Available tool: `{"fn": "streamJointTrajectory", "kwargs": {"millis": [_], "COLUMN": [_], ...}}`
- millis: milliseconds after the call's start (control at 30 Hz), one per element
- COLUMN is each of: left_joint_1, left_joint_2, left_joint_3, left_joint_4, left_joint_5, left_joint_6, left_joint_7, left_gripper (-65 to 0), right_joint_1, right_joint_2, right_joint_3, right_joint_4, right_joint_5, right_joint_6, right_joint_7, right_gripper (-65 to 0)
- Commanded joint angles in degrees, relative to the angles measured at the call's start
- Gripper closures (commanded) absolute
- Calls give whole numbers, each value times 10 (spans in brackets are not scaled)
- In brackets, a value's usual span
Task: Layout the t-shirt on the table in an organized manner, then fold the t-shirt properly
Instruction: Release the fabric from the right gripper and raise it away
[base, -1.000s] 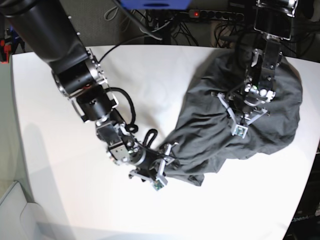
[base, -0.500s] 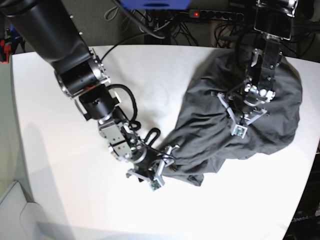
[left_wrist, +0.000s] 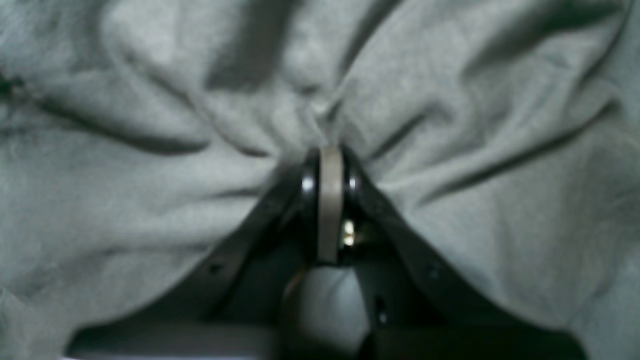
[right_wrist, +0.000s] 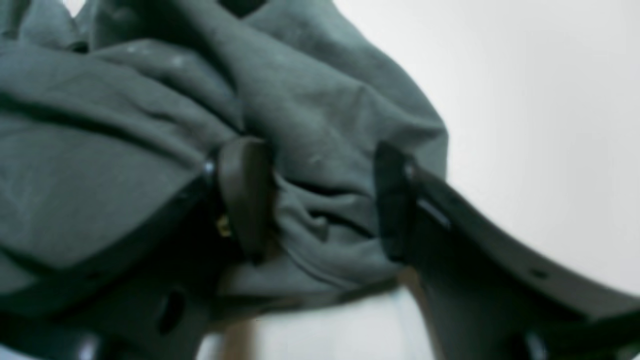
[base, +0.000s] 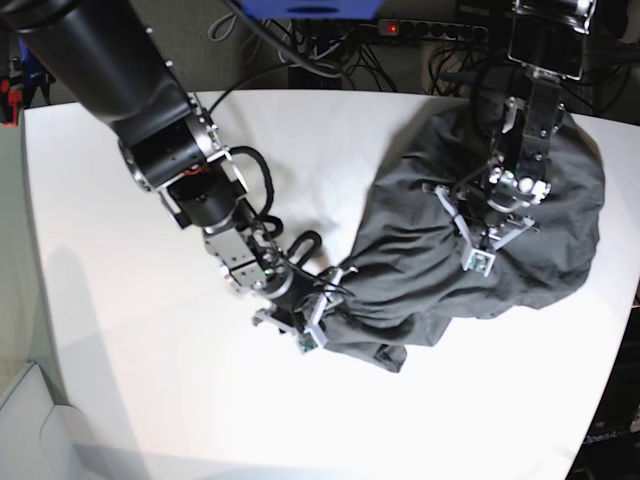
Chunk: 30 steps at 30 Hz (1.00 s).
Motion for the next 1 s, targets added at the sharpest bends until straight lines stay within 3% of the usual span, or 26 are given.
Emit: {"fn": "streamJointTrajectory", "kwargs": {"millis": [0, 133, 167, 367, 533, 733, 967], "left_joint_1": [6, 6, 5, 1, -12, -13, -37], "left_joint_2": [-5, -6, -6, -19, -29, -28, -13], "left_joint_3": [0, 0, 0, -1, -13, -76, -83], "left_joint_4": [-3, -2, -2, -2, -9, -2, -2], "left_joint_5": [7, 7, 7, 5, 4, 3, 3], "left_joint_6": [-1, -1, -1, -1, -2, -2, -2], "left_joint_7": [36, 36, 36, 35, 35, 35, 40], "left_gripper": [-3, -3, -3, -3, -3, -3, -3], "right_joint_1": [17, 20, 23, 41, 63, 77, 73], "right_joint_2": [-1, 7, 11, 50, 94, 125, 125], "right_joint_3": [2, 1, 2, 2, 2, 2, 2], "right_joint_4": [3, 4, 4, 4, 5, 5, 5], "right_joint_5": [2, 3, 3, 78, 149, 163, 163], "right_joint_6": [1, 1, 1, 0, 0, 0, 0], "right_joint_7": [2, -2, -2, -4, -38, -51, -87], "right_gripper": [-204, -7, 0, 0, 0, 0, 0]}}
